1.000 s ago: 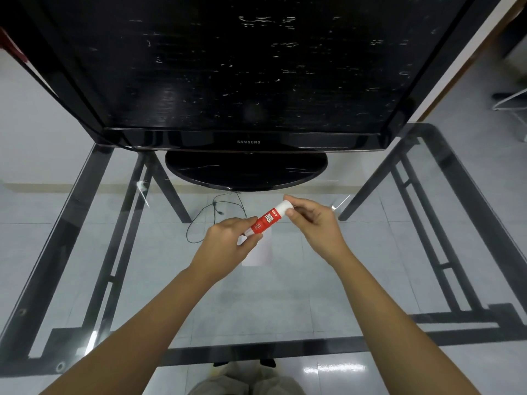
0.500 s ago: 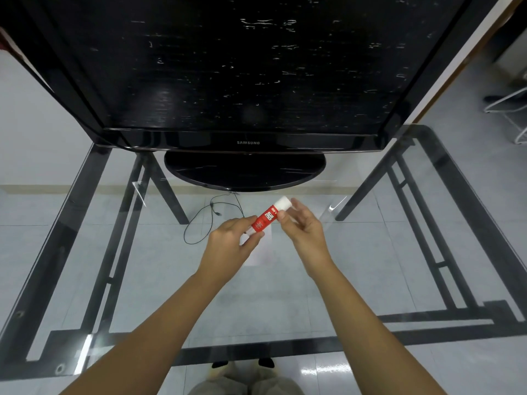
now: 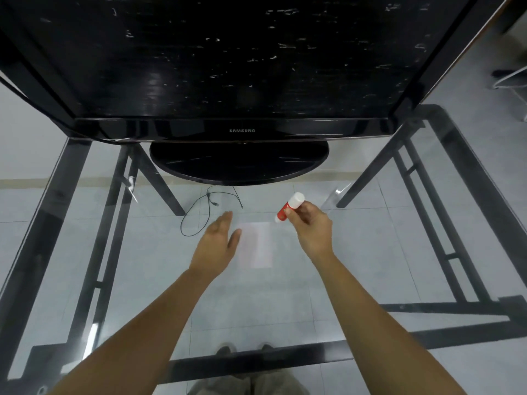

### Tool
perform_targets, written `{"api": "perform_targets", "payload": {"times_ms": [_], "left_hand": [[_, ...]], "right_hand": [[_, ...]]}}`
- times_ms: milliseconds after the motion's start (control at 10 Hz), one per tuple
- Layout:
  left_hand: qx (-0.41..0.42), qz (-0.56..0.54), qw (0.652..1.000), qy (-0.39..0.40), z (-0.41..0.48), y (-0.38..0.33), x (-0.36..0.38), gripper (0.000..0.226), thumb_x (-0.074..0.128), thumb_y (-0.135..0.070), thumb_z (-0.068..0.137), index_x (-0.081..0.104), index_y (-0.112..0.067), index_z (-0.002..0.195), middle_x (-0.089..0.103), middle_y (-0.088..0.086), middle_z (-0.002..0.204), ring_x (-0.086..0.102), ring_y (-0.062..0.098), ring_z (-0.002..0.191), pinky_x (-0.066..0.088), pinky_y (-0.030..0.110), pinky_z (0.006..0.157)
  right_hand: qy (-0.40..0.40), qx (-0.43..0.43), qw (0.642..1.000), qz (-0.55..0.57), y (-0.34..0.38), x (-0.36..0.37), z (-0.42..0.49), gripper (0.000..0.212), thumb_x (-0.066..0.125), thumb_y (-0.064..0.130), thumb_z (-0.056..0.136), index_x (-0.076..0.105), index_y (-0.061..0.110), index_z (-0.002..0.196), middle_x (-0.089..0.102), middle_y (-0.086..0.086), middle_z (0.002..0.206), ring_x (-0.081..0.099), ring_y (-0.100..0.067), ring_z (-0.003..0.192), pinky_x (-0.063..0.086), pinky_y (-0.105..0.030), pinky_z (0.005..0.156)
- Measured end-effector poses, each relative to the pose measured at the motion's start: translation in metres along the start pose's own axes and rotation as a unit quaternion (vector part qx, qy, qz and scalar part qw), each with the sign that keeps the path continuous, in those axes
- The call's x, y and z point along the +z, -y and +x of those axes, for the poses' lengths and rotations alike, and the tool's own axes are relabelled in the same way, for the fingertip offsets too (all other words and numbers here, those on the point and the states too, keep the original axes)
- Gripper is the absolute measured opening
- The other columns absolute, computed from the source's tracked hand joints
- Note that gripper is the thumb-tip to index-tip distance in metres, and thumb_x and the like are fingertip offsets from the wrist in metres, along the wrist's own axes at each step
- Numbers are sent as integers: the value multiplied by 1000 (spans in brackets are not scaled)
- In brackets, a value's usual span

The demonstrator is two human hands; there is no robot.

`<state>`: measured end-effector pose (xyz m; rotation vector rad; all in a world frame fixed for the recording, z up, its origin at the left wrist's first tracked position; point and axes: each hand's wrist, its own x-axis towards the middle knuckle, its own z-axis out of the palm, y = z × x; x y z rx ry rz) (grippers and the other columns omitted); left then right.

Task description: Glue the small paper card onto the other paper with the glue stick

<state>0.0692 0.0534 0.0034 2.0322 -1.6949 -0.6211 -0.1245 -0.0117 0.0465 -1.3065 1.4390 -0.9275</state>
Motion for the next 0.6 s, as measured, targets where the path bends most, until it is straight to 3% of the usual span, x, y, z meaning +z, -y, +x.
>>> {"api": "perform_targets", "payload": {"times_ms": [100,300,500,600], "left_hand": [[-25,71,997,-16,14,24,11,54,33,-32,98,20,-8,144,25,13,152,16,26,141,20,40,113],[-38,140,989,1,23,38,24,57,22,-38,98,13,-8,145,11,10,156,3,25,143,9,43,114],[-44,147,988,8,22,40,29,57,21,-39,98,11,-10,146,9,9,156,0,24,143,7,43,115],[-40,137,990,4,23,37,27,57,22,-38,98,10,-10,146,9,9,156,0,25,143,7,44,115]], "right_hand": [[1,-16,999,-51,-19,4,13,6,66,16,84,68,13,89,72,-1,88,67,-12,90,50,-25,87],[-1,-38,993,-113,-38,9,18,16,66,22,85,68,13,98,69,0,99,62,-10,95,44,-10,81],[8,-53,991,-124,-41,8,19,15,65,22,86,67,15,99,68,2,100,61,-11,97,46,-17,85],[12,-44,992,-114,-39,8,18,27,67,18,85,63,16,112,64,6,105,59,-9,99,46,-21,91]]}}
